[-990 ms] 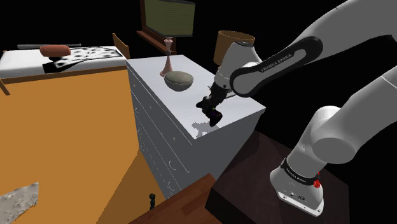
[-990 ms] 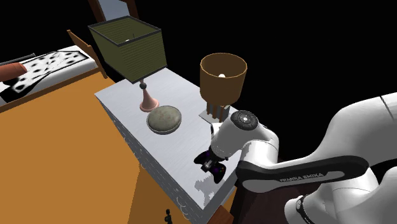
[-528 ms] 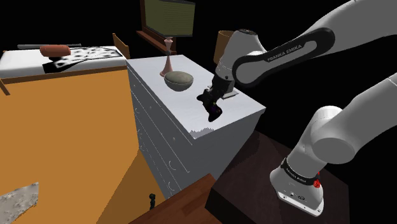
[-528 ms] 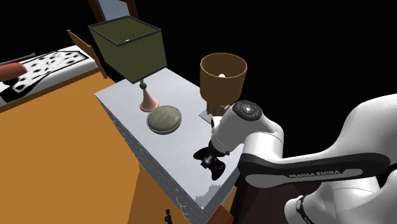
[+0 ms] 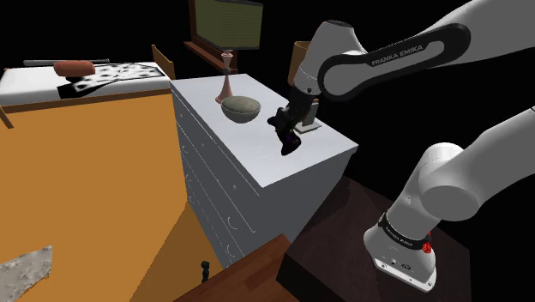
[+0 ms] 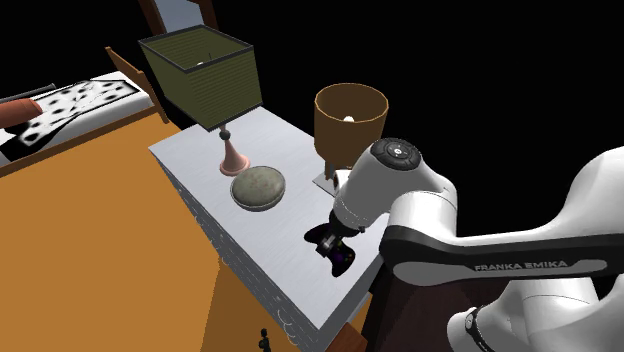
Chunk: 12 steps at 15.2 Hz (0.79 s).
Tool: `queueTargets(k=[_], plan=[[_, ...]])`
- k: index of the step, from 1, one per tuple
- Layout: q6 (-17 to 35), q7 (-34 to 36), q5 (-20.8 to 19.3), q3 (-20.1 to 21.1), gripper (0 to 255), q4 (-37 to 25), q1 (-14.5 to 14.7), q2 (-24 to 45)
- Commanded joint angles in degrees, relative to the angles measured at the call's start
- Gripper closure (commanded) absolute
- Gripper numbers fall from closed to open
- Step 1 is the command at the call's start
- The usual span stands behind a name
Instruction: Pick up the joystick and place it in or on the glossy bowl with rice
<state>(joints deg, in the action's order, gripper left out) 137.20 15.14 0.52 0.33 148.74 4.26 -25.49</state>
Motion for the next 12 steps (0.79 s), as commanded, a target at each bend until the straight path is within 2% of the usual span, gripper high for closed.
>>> queueTargets(k=[1, 10, 12], plan=[[-1.88, 0.07, -0.01, 0.04, 255, -1.14, 0.01, -0.72], [-8.89, 0.10, -0.05, 0.02, 255, -5.79, -0.01, -3.08], [-7.99, -1.12, -0.16, -0.91, 255, -9.50, -0.40, 1.53]])
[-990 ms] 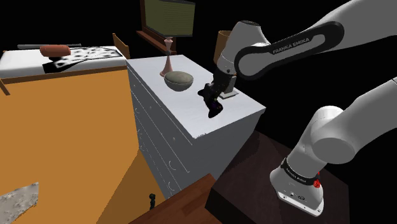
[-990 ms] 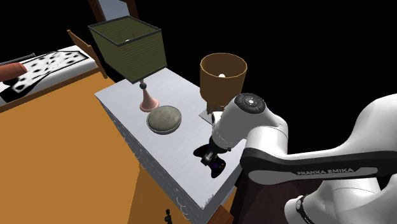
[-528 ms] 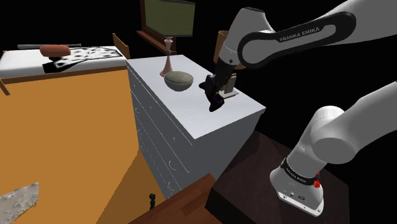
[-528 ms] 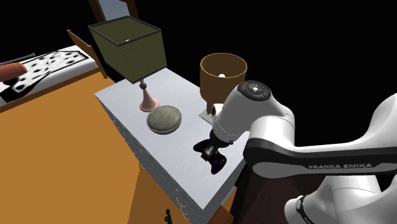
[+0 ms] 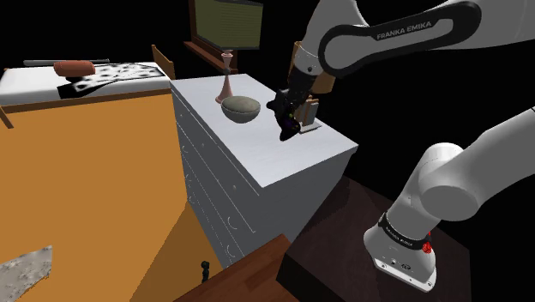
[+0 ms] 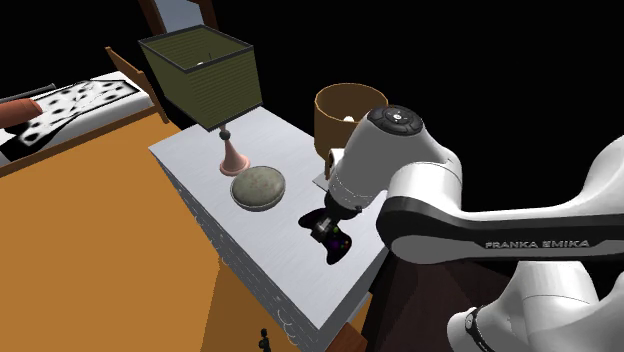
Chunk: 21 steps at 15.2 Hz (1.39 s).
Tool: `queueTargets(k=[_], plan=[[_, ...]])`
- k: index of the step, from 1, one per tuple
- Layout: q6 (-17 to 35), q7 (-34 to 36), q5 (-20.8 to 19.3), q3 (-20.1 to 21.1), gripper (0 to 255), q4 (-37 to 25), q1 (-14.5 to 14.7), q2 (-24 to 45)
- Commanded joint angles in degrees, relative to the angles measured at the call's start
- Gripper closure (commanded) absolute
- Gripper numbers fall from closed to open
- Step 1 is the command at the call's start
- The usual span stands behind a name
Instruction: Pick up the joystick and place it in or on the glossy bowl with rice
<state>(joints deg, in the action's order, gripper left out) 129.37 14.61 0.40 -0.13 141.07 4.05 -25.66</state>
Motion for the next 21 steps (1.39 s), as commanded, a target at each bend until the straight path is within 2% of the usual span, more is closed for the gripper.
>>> queueTargets(k=[1, 6, 12, 17, 21], plan=[[0.16, -1.19, -0.04, -0.90, 255, -3.77, -0.34, 3.96], [0.63, -4.26, 0.57, -2.93, 255, -14.28, -1.00, 14.99], [-1.18, -7.87, 2.35, -4.66, 255, -29.03, -2.02, 28.05], [-4.72, -10.42, 4.10, -5.34, 255, -43.75, -3.49, 39.39], [-9.23, -11.89, 5.35, -5.49, 255, -58.20, -5.06, 49.46]])
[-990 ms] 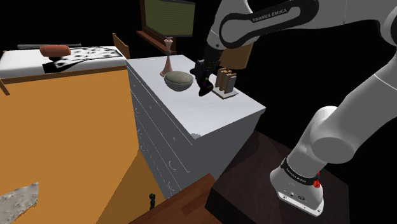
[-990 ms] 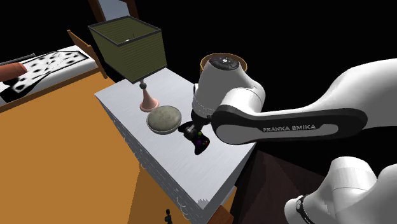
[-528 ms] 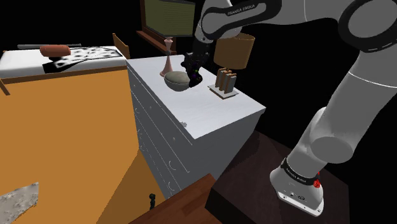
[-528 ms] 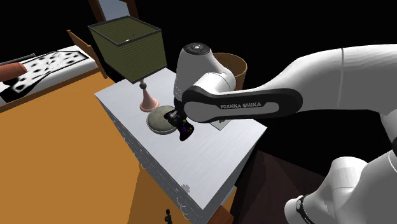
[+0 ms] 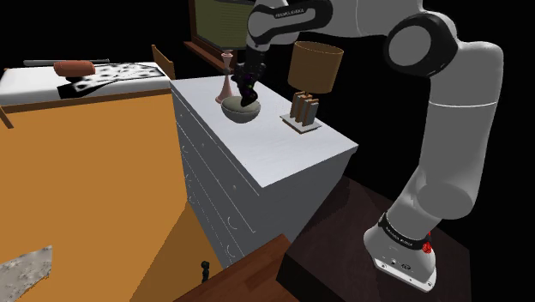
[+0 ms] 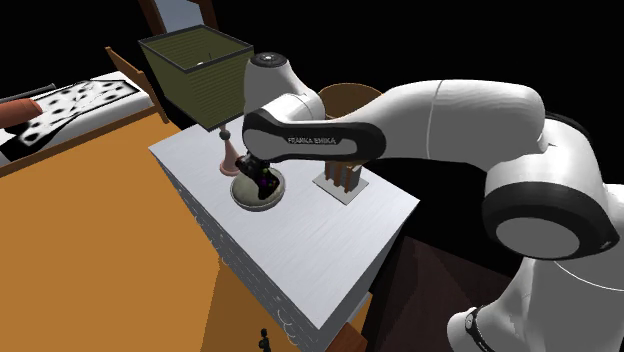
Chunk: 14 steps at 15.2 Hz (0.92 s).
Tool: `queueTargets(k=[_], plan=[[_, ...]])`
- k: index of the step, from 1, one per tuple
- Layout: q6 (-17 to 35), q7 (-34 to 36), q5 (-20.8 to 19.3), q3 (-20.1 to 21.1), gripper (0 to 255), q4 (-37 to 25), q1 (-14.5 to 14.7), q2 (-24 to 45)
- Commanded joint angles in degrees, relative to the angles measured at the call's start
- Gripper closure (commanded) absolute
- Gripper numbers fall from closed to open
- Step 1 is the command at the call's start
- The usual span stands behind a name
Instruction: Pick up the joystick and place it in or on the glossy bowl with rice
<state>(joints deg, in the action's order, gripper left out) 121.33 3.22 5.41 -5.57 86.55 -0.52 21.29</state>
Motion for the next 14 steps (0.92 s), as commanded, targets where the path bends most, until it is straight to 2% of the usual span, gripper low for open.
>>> queueTargets(k=[1, 2, 14], plan=[[-2.64, -0.77, 0.62, -0.03, 255, -7.89, -0.95, 5.29], [-5.26, -1.10, 1.02, 0.00, 255, -15.15, -1.69, 9.96], [2.88, -1.74, 1.39, 0.28, 255, -8.12, -1.61, 11.09]])
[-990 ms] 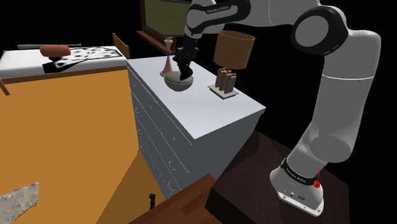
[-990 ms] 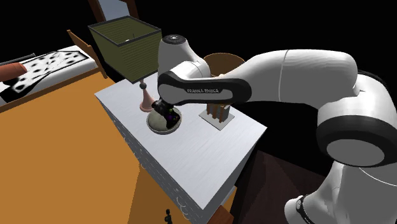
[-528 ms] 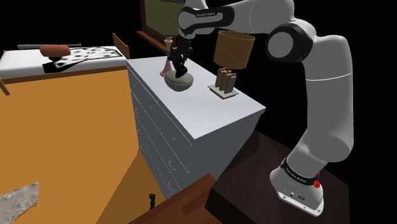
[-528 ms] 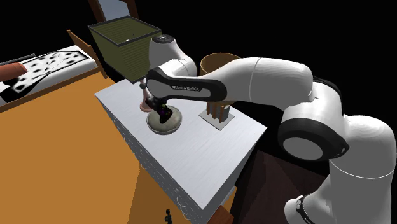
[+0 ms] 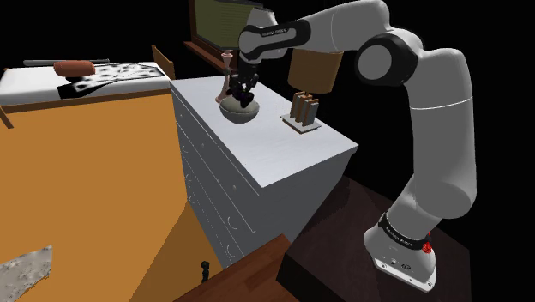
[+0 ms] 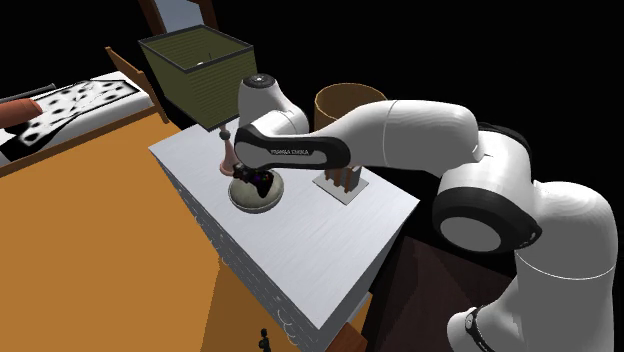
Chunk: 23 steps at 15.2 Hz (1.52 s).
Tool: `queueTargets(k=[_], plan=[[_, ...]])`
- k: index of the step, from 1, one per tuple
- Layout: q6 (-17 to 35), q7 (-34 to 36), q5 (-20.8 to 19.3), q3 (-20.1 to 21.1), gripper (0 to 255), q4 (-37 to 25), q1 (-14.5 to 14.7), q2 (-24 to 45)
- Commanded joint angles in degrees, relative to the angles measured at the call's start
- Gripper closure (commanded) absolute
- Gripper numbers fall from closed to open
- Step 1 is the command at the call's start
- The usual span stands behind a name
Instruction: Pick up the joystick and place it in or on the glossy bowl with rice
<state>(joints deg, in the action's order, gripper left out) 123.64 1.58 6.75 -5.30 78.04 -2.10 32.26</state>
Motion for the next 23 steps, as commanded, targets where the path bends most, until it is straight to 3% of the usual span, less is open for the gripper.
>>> queueTargets(k=[1, 7, 8, 13, 17, 23], plan=[[0.56, -0.09, 0.05, 0.02, 255, 0.39, -0.03, 0.13], [0.56, -0.09, 0.05, 0.02, 255, 0.38, -0.04, 0.13], [0.56, -0.09, 0.06, 0.02, 0, 0.38, -0.04, 0.14], [0.56, -0.09, 0.06, 0.02, 0, 0.38, -0.04, 0.14], [-4.29, 0.14, -0.37, -0.27, 0, -0.66, -0.04, -3.69], [-4.29, 0.14, -0.37, -0.27, 0, -0.66, -0.04, -3.69]])
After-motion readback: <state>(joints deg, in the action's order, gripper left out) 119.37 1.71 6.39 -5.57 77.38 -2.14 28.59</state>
